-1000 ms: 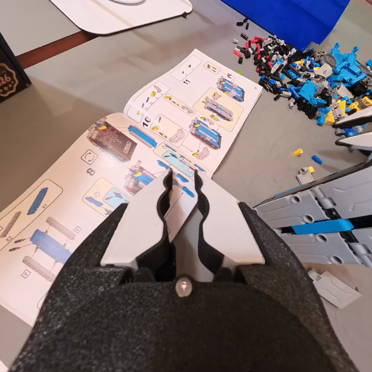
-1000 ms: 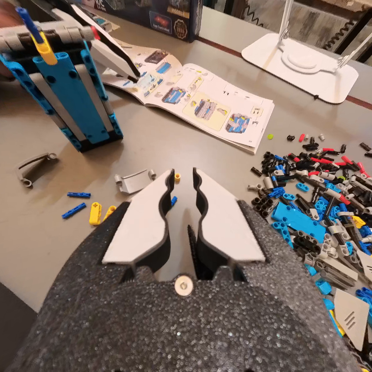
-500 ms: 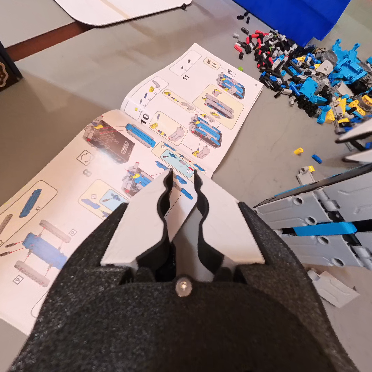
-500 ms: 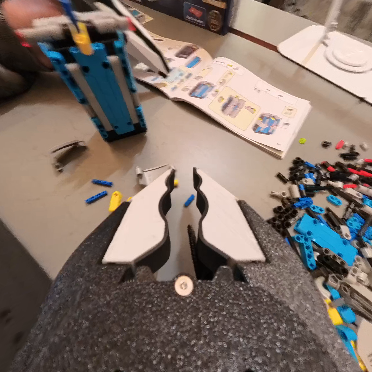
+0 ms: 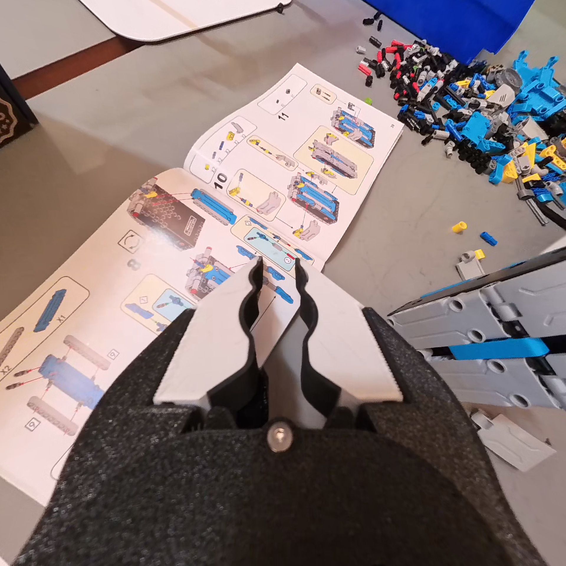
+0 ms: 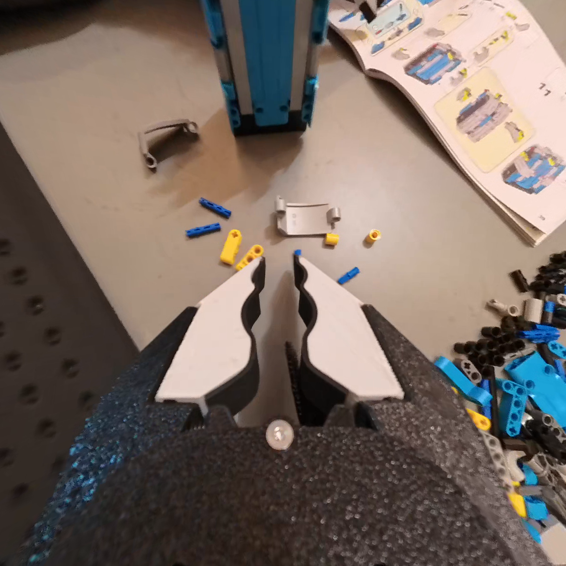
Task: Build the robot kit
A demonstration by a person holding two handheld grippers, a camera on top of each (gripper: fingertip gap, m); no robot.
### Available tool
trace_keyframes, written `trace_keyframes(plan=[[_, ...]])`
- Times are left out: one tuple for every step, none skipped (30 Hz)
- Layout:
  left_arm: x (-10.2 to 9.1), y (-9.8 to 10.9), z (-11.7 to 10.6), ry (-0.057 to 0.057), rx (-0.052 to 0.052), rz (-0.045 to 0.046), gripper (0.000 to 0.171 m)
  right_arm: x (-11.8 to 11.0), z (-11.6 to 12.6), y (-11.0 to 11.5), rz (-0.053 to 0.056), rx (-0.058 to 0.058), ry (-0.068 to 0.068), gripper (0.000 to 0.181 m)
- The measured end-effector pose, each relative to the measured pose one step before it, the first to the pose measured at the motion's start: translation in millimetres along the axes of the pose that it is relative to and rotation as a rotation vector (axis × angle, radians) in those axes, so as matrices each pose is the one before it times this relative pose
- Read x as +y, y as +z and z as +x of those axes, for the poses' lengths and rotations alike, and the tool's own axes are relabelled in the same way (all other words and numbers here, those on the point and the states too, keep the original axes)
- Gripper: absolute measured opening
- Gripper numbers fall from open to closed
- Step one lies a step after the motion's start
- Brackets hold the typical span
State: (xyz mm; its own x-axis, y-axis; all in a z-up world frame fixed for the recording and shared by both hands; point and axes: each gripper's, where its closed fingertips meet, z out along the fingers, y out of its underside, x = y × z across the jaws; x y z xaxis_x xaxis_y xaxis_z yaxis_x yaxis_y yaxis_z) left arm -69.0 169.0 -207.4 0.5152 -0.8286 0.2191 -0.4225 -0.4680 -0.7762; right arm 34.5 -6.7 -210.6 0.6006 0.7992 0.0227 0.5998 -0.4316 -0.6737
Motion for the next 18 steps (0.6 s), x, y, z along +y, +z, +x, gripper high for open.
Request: trace_keyframes(plan=[[-0.01,0.0,0.04,-0.0001,0.0002,0.00004,0.02,-3.48,-5.37,-1.58,0.0049,-0.0125,-0.011,0.018],[-0.04,0.03,0.07,-0.0009,0.0006,-0.00006,0.02,-4.8,-6.64,-1.66,0.0103,-0.0146,-0.0181,0.017],[0.08,0.01,0.03,-0.001,0.0009,-0.00003,0.02,-5.23,-9.11,-0.6,0.0103,-0.0321,-0.0092,0.016],[-0.04,0.04,-0.01,-0.0008,0.0007,-0.00037,0.02,-4.25,-12.75,1.67,0.0024,-0.058,0.0053,0.017],[-0.03,0.01,0.06,-0.0003,0.0002,0.00021,0.02,-1.88,-14.69,4.52,-0.0113,-0.0691,0.0035,0.021],[-0.12,-0.04,0.06,0.0004,-0.0001,0.00065,0.02,0.16,-9.31,6.26,-0.0199,-0.03,-0.0163,0.026],[-0.02,-0.1,0.03,0.001,-0.0007,0.00028,0.02,0.75,-1.4,6.13,-0.0192,0.0224,-0.0354,0.029],[-0.06,0.02,0.13,0.0015,-0.001,0.0003,0.02,2.09,-0.25,5.25,-0.0221,0.0241,-0.0354,0.031],[-0.09,-0.07,0.03,0.0017,-0.0009,0.00109,0.02,2.13,-0.29,3.68,-0.0184,0.0121,-0.0208,0.033],[-0.16,-0.08,0.14,0.0013,-0.0008,0.00075,0.02,0.02,2.65,1.91,-0.0037,0.0199,-0.005,0.036],[0.07,-0.05,-0.02,0.001,-0.0008,0.00018,0.02,-0.37,2.03,0.89,0.0016,0.0097,0.0019,0.038],[-0.13,-0.04,-0.02,0.0007,-0.0005,0.00074,0.02,-0.25,1.45,0.34,0.0004,0.0061,0.0018,0.039],[-0.05,-0.09,0.02,0.0002,-0.0011,0.00044,0.02,0.82,1.33,0.62,-0.0063,0.0099,-0.0015,0.038],[-0.09,-0.15,-0.38,-0.001,-0.002,0.00036,0.02,1.81,0.29,0.81,-0.013,0.0056,-0.0075,0.037],[-0.59,-0.53,-0.23,-0.0026,-0.0012,0.0047,0.02,-0.91,-0.38,-0.3,0.0052,0.0011,-0.0029,0.032],[-1.71,-1.4,0.08,-0.002,0.0012,0.01311,0.02,0.08,-0.12,0.12,0.0006,0.0012,-0.0051,0.031],[-2.44,-2.02,0.85,0.0007,0.0049,0.01728,0.02,0.04,-1.64,0.25,0.002,-0.0107,-0.0003,0.027],[-2.56,-2.01,1.37,0.0015,0.0057,0.01789,0.02,-0.3,-1.2,0.29,0.0022,-0.0096,0.0037,0.024]])
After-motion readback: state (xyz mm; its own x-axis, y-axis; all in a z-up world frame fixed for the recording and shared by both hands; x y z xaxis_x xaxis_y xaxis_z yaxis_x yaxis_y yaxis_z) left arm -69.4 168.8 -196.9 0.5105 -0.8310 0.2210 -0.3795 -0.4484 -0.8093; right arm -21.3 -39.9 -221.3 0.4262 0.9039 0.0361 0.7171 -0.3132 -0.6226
